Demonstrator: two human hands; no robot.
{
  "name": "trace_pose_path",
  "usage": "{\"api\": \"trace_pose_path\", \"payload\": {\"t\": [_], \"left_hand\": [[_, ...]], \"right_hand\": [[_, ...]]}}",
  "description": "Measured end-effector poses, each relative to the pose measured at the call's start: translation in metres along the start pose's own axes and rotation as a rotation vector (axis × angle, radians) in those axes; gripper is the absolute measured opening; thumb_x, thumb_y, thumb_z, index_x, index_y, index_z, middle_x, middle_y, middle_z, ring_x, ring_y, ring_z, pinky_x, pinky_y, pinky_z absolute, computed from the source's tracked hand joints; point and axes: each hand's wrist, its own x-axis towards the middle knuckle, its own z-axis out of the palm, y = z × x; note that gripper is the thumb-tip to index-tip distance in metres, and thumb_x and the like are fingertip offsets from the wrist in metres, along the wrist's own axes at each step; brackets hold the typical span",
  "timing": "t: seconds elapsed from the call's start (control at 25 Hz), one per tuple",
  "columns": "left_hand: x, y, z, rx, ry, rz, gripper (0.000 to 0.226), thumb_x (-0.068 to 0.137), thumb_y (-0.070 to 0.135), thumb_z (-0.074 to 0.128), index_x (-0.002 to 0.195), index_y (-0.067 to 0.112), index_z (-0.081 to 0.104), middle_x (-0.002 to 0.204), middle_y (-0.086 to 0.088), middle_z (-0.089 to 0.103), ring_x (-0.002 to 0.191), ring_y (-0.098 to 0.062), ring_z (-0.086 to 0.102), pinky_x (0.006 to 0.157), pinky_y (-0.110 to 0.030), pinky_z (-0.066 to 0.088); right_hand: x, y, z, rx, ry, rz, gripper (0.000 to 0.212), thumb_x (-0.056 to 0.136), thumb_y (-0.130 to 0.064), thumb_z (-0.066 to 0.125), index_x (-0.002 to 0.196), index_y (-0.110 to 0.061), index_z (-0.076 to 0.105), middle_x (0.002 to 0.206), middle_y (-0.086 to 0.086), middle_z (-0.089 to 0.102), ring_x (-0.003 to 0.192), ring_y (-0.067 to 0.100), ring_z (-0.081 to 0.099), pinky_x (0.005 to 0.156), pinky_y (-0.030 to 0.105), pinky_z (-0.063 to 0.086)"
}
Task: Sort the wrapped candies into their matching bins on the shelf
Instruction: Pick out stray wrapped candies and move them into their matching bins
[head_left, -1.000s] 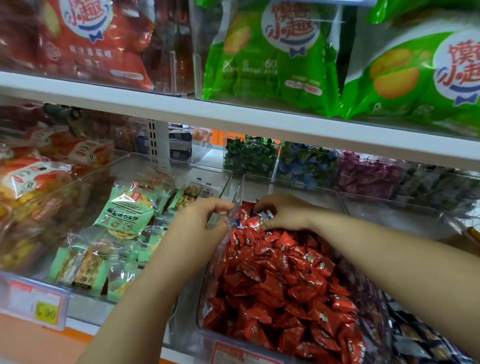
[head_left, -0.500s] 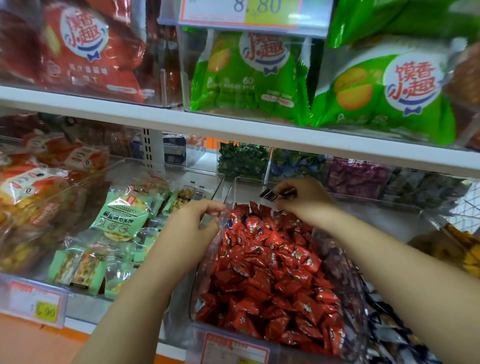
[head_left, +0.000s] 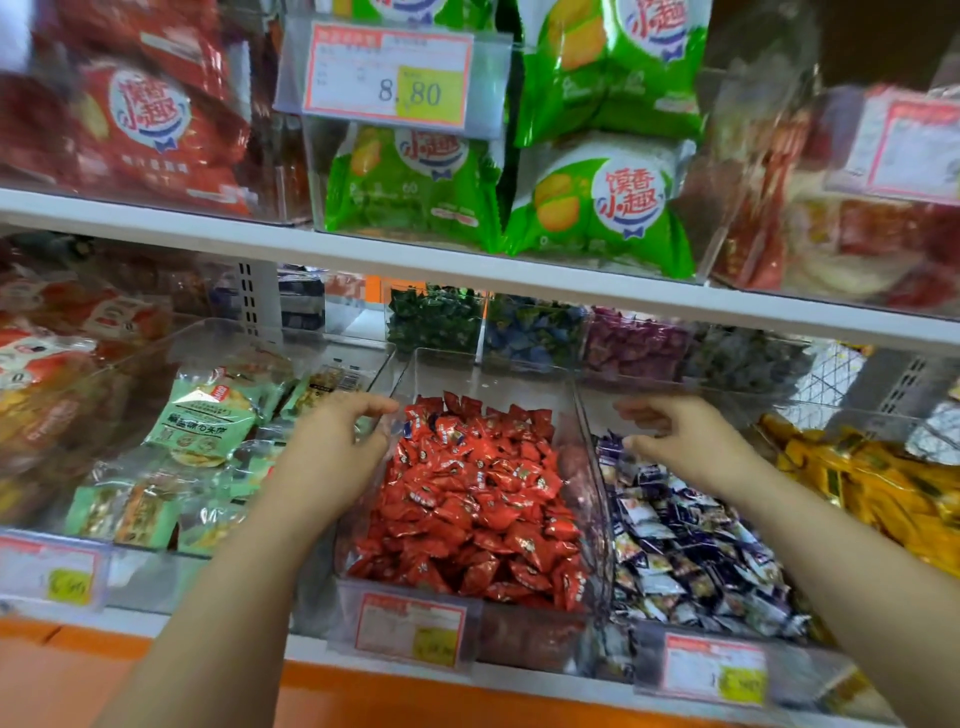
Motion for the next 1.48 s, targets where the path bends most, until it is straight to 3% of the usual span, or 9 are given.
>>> {"api": "trace_pose_path", "payload": {"t": [0.16, 0.24, 0.4, 0.64, 0.8, 0.92, 1.08, 1.28, 1.48], "left_hand": [[0.002, -0.004, -0.003, -0.038, 0.000, -0.014, 0.026, 0.091, 0.016, 0.055, 0.116, 0.018, 0.062, 0.128, -0.001, 0.057, 0.103, -0.012, 0.053, 0.081, -0.019, 0.037], [0.004, -0.006, -0.003, -0.064, 0.003, -0.021, 0.028, 0.090, 0.014, 0.056, 0.117, 0.019, 0.062, 0.126, 0.001, 0.058, 0.104, -0.006, 0.048, 0.088, -0.020, 0.036], [0.010, -0.014, -0.002, -0.099, -0.019, -0.016, 0.030, 0.088, 0.011, 0.060, 0.115, 0.023, 0.062, 0.119, 0.009, 0.059, 0.106, -0.002, 0.047, 0.094, -0.021, 0.034], [0.016, -0.020, -0.004, -0.124, -0.045, -0.006, 0.029, 0.088, 0.016, 0.061, 0.114, 0.029, 0.061, 0.106, 0.020, 0.051, 0.102, 0.002, 0.045, 0.091, -0.017, 0.033], [0.017, -0.025, -0.003, -0.110, -0.066, 0.005, 0.028, 0.088, 0.021, 0.062, 0.113, 0.032, 0.061, 0.110, 0.021, 0.055, 0.102, 0.006, 0.046, 0.077, -0.004, 0.031], [0.017, -0.023, -0.003, -0.117, -0.086, -0.002, 0.023, 0.088, 0.023, 0.062, 0.107, 0.036, 0.060, 0.107, 0.024, 0.053, 0.100, 0.007, 0.045, 0.085, -0.013, 0.032], [0.015, -0.019, -0.003, -0.128, -0.084, 0.004, 0.022, 0.088, 0.020, 0.061, 0.100, 0.037, 0.060, 0.099, 0.028, 0.051, 0.089, 0.015, 0.043, 0.079, -0.010, 0.032], [0.016, -0.019, -0.002, -0.121, -0.068, -0.016, 0.027, 0.088, 0.016, 0.061, 0.111, 0.030, 0.062, 0.108, 0.020, 0.053, 0.103, 0.004, 0.045, 0.088, -0.016, 0.032], [0.017, -0.023, -0.002, -0.121, -0.061, -0.008, 0.027, 0.088, 0.017, 0.061, 0.111, 0.031, 0.062, 0.109, 0.021, 0.054, 0.102, 0.006, 0.045, 0.083, -0.009, 0.031]], "right_hand": [[0.008, -0.029, -0.001, 0.052, 0.040, -0.124, 0.033, 0.086, -0.005, 0.061, 0.119, -0.012, 0.060, 0.108, -0.004, 0.061, 0.099, 0.005, 0.054, 0.083, 0.005, 0.036], [0.019, -0.050, 0.011, 0.071, 0.012, -0.190, 0.029, 0.086, -0.005, 0.060, 0.114, -0.012, 0.062, 0.103, -0.005, 0.062, 0.096, 0.007, 0.058, 0.084, 0.004, 0.040], [0.042, -0.089, 0.049, 0.051, -0.279, -0.285, 0.029, 0.087, -0.012, 0.062, 0.116, -0.015, 0.061, 0.115, -0.002, 0.064, 0.098, 0.003, 0.056, 0.079, 0.003, 0.039], [0.085, -0.110, 0.099, -0.319, -0.609, -0.330, 0.062, 0.088, -0.037, 0.059, 0.143, -0.020, 0.035, 0.148, 0.000, 0.036, 0.133, 0.016, 0.037, 0.107, 0.022, 0.027], [0.077, -0.100, 0.092, -0.348, -0.864, -0.343, 0.062, 0.086, -0.058, 0.051, 0.140, -0.030, 0.040, 0.148, -0.010, 0.035, 0.135, 0.008, 0.033, 0.115, 0.030, 0.023], [0.062, -0.092, 0.072, -0.382, -0.948, -0.350, 0.059, 0.086, -0.058, 0.048, 0.139, -0.034, 0.039, 0.148, -0.015, 0.033, 0.136, 0.004, 0.030, 0.115, 0.030, 0.021], [0.049, -0.088, 0.050, -0.368, -0.990, -0.334, 0.047, 0.087, -0.055, 0.051, 0.130, -0.035, 0.051, 0.140, -0.018, 0.045, 0.129, 0.003, 0.041, 0.112, 0.029, 0.028], [0.060, -0.095, 0.043, -0.172, -0.825, -0.300, 0.039, 0.087, -0.040, 0.060, 0.125, -0.030, 0.057, 0.126, -0.019, 0.056, 0.112, -0.007, 0.050, 0.091, 0.001, 0.033], [0.106, -0.090, 0.096, -0.171, -0.550, -0.279, 0.041, 0.087, -0.022, 0.063, 0.127, -0.017, 0.054, 0.126, 0.001, 0.059, 0.111, 0.013, 0.056, 0.098, 0.023, 0.040]]}}
